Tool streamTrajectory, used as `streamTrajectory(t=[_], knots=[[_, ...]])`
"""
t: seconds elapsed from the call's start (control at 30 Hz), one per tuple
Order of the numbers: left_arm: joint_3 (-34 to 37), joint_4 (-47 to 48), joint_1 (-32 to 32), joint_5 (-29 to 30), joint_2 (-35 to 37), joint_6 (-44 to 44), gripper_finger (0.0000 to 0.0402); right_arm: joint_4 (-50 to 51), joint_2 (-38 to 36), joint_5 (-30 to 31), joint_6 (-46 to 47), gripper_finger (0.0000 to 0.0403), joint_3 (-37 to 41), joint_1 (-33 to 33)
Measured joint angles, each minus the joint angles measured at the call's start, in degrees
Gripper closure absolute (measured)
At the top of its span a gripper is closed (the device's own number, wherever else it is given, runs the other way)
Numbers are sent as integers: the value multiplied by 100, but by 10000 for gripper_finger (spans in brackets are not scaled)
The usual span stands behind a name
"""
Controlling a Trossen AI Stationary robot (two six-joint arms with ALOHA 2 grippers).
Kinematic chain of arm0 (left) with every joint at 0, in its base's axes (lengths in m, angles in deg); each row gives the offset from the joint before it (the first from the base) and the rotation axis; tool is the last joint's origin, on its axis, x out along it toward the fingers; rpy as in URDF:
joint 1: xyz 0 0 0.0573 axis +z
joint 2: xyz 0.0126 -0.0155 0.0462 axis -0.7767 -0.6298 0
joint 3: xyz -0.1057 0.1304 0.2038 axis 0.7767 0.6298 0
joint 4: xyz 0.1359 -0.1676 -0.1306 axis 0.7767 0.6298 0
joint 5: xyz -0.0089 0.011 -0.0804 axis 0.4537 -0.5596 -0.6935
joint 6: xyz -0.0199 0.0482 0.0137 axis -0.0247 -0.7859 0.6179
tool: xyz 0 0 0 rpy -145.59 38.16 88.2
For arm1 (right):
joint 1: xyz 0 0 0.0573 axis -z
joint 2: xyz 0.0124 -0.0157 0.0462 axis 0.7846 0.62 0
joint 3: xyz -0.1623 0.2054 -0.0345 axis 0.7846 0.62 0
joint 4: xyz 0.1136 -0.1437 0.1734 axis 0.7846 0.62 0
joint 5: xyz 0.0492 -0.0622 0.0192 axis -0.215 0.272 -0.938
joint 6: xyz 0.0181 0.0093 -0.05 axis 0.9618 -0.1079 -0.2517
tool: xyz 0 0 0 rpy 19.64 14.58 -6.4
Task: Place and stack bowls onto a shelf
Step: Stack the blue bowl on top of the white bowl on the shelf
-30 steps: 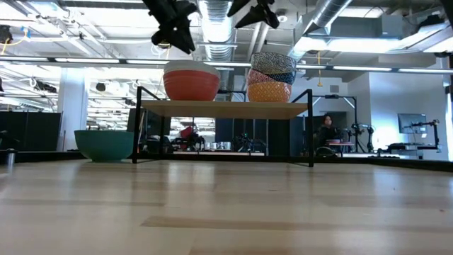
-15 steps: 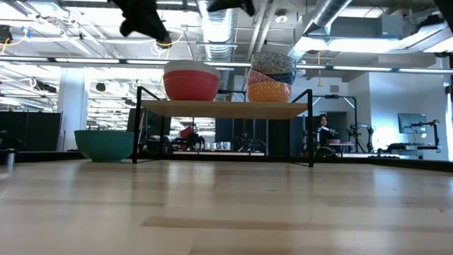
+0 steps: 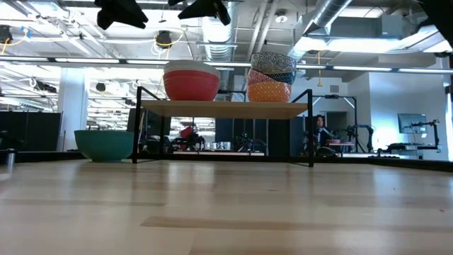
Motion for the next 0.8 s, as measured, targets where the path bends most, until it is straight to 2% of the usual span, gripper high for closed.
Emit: streamTrajectory(t=[0.2, 0.57, 0.8], knots=[[329, 3, -287, -16, 296, 94, 306, -102, 50, 167, -10, 198, -5, -130], [664, -127, -827, -69, 369, 249, 306, -266, 578, 178, 1005, 198, 4, -461], [664, -393, -1021, 6, 347, 412, 306, -151, 571, 131, 1334, 198, -2, -486]])
